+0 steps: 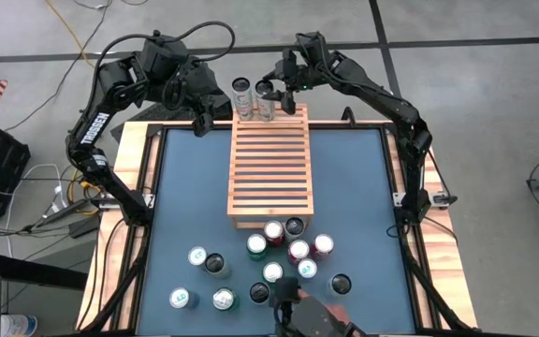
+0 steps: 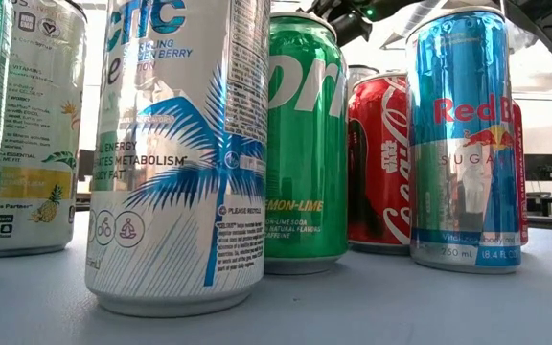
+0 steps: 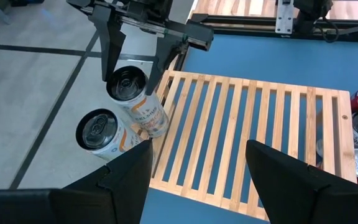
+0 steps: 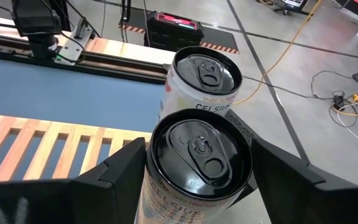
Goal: Place canned beverage on shelf
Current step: Put the right white yellow soda can on the shelf aligned with the other white yellow soda can
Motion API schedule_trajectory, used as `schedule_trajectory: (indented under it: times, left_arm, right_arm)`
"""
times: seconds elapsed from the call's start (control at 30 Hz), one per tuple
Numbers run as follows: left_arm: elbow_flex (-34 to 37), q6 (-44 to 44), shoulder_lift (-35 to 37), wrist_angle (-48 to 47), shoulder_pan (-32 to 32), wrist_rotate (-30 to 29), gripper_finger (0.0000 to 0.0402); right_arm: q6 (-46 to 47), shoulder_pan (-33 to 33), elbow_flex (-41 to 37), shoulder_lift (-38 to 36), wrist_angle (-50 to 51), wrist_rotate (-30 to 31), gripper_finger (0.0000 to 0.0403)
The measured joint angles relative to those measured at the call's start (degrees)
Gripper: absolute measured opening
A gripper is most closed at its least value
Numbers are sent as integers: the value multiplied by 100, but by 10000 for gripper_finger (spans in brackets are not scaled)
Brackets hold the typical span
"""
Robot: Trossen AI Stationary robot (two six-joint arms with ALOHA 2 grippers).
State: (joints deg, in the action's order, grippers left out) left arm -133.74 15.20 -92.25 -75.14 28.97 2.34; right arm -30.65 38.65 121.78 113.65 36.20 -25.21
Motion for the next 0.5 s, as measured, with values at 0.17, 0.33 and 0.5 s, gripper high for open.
schedule_trajectory:
  times: [0.17,0.33,0.5]
  left_arm:
    - [1,0,0,0,-2,1,247]
    - [0,0,0,-1,-1,-4,247]
    - [1,0,0,1,-1,-8,247]
  right_arm:
    - [17,0,-2,7,56,0,301]
    - [45,0,-2,7,44,4,347]
    - [127,0,-2,7,23,4,369]
